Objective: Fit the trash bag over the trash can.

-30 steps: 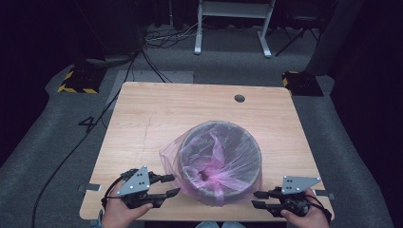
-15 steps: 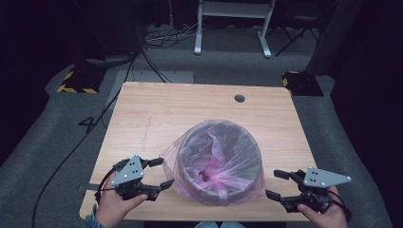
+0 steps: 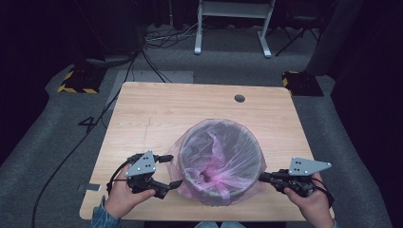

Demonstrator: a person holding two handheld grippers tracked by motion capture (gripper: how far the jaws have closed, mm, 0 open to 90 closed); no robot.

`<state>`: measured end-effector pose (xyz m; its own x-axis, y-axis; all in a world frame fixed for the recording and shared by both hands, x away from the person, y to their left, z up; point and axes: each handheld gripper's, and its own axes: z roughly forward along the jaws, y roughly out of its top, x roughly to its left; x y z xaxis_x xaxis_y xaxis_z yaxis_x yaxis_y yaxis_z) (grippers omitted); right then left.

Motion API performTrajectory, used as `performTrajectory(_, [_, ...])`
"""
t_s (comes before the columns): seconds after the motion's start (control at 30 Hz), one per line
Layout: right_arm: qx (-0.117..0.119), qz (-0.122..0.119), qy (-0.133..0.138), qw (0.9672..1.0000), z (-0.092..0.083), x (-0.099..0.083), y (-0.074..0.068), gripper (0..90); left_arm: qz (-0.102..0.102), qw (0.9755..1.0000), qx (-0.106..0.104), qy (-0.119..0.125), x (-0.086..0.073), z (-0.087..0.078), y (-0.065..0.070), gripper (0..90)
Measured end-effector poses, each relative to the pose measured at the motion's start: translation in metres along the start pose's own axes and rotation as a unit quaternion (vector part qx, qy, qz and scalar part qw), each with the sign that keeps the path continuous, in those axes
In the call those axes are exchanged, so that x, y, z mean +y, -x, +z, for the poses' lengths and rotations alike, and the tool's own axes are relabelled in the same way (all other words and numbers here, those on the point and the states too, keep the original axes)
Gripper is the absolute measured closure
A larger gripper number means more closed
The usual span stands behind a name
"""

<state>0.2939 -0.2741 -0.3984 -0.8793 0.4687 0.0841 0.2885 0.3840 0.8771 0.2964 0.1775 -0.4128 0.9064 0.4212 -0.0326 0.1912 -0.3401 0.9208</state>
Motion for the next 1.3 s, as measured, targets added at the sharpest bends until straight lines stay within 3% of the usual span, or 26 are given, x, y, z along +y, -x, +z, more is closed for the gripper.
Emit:
performTrajectory(0.13, [-0.022,0.012,0.009,0.9997,-0.008,0.003,0.008,90.0,0.005,0.9999,0.01,0.01,0.006,-0.005,0.001,16.5])
performTrajectory(0.33, [-0.028,0.006,0.016,0.9995,-0.013,0.011,0.008,89.5,0.012,0.9996,0.014,0.019,0.016,-0.01,-0.002,17.8])
performTrajectory(0.53, [-0.04,0.0,0.015,0.9991,-0.015,0.021,0.009,89.4,0.021,0.9993,0.001,0.032,0.03,-0.018,-0.001,19.7])
performTrajectory(0.7, [-0.047,0.001,0.005,0.9989,-0.013,0.024,0.013,89.5,0.013,0.9986,-0.005,0.052,0.049,-0.024,0.001,23.5])
performTrajectory(0.8, [-0.047,0.0,0.001,0.9989,-0.011,0.025,0.012,89.5,-0.002,0.9987,0.001,0.052,0.059,-0.02,0.001,27.0])
performTrajectory(1.03, [-0.05,-0.002,-0.001,0.9988,-0.009,0.028,0.013,89.2,-0.003,0.999,0.028,0.036,0.075,0.0,-0.003,28.0])
performTrajectory(1.13, [-0.05,-0.003,0.001,0.9988,-0.009,0.03,0.013,89.2,0.007,0.9994,0.02,0.026,0.078,0.009,-0.003,35.2])
performTrajectory(1.3, [-0.045,-0.003,0.002,0.999,-0.008,0.03,0.014,89.1,0.008,0.9995,0.031,0.003,0.08,0.015,-0.004,62.4])
